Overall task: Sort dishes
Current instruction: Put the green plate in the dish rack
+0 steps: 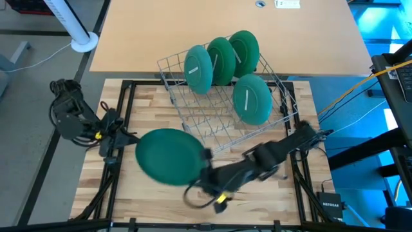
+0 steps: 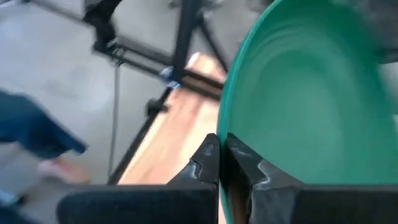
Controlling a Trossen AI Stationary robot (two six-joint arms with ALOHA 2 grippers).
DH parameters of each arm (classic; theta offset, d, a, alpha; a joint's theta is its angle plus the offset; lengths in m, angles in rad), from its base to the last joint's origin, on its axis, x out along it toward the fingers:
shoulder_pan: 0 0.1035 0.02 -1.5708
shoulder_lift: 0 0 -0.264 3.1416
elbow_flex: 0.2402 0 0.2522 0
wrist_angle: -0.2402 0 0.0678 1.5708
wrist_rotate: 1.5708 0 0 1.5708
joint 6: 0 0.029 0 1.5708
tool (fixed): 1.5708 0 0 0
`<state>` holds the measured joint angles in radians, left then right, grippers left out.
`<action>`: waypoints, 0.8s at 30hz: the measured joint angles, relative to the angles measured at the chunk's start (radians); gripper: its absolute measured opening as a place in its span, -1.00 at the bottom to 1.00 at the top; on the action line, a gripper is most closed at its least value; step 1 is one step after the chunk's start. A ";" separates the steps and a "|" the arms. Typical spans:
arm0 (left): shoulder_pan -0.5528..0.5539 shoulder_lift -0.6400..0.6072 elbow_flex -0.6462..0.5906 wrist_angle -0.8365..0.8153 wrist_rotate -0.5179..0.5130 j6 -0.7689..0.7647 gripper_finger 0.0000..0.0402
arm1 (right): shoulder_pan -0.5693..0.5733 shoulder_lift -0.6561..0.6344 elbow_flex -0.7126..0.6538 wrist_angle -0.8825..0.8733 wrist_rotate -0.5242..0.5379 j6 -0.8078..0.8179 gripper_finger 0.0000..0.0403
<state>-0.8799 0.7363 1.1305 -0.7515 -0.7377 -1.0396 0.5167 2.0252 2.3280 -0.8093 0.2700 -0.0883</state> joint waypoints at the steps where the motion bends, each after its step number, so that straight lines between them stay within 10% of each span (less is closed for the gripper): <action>1: 0.000 0.003 0.000 0.000 -0.002 0.000 -0.98 | 0.000 -0.030 0.000 -0.010 0.031 0.000 -0.96; 11: 0.000 0.060 -0.002 -0.003 0.000 -0.004 -0.98 | -0.148 -0.326 0.003 -0.090 0.271 0.205 -0.97; 24: 0.000 0.135 -0.002 -0.002 -0.002 -0.006 -0.98 | -0.427 -0.545 0.000 -0.272 0.179 0.484 -0.97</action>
<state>-0.8801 0.8717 1.1286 -0.7535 -0.7393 -1.0460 0.0892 1.4801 2.3280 -1.0817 0.4494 0.3956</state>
